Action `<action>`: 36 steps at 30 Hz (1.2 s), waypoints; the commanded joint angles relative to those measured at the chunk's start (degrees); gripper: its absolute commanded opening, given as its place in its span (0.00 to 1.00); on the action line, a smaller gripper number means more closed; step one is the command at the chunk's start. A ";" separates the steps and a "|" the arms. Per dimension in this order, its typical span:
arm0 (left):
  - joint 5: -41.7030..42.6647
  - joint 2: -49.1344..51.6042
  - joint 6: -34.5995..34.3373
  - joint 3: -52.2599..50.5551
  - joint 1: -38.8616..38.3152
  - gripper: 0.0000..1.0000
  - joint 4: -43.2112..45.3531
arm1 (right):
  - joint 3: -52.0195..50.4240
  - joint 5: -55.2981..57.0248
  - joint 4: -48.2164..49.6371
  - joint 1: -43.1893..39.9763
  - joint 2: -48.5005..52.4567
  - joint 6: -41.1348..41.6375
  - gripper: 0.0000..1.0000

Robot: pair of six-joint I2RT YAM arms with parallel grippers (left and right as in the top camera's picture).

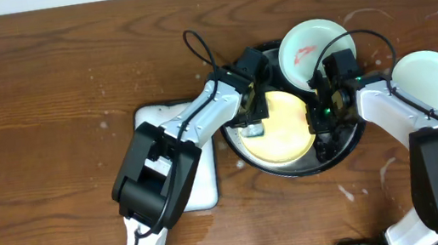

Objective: Clean dirty plates on tray and stack at the side
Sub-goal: 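Scrub the yellow plate with the sponge while right gripper holds its rim, then return the sponge to the foam tray with the left gripper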

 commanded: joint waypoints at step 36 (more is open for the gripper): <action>-7.58 2.45 2.51 -1.81 -4.37 0.07 -12.46 | -0.55 1.86 0.24 -0.09 0.94 -0.92 0.01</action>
